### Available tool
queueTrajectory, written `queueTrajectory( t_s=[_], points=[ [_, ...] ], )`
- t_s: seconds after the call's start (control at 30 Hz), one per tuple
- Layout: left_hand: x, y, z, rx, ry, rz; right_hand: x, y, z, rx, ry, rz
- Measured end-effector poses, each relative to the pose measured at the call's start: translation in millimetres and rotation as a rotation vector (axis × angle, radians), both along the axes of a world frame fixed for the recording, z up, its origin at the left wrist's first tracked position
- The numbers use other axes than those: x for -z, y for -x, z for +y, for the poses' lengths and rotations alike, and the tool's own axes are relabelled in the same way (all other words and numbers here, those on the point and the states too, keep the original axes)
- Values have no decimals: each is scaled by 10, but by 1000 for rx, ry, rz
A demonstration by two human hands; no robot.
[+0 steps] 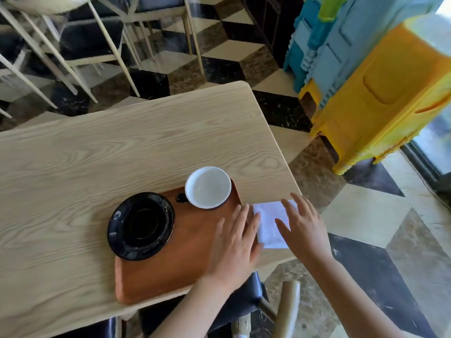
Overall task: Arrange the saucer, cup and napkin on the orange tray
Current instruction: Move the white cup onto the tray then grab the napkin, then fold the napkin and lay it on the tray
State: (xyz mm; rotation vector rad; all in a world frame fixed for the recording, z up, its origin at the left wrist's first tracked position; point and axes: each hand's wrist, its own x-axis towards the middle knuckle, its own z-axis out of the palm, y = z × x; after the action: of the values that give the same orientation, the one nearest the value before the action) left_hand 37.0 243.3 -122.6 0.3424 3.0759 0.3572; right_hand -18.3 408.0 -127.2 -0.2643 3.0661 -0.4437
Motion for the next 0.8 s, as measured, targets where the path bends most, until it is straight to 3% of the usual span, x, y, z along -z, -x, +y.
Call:
queueTrajectory(
  t_s=[0.17, 0.3, 0.43, 0.63, 0.8],
  points=[
    [177, -6, 313, 19, 110, -247, 69, -164, 223, 154, 76, -204],
    [227, -31, 357, 30, 180, -258, 92, -161, 177, 279, 246, -216],
    [192, 7, 387, -20, 129, -282, 20, -31, 165, 448, 396, -309],
    [49, 87, 335, -261, -534, -296, -226, -18, 218, 430, 569, -290],
    [-29, 144, 235, -623, -1023, -395, -503, -58, 124, 382, 746, -283]
  ],
)
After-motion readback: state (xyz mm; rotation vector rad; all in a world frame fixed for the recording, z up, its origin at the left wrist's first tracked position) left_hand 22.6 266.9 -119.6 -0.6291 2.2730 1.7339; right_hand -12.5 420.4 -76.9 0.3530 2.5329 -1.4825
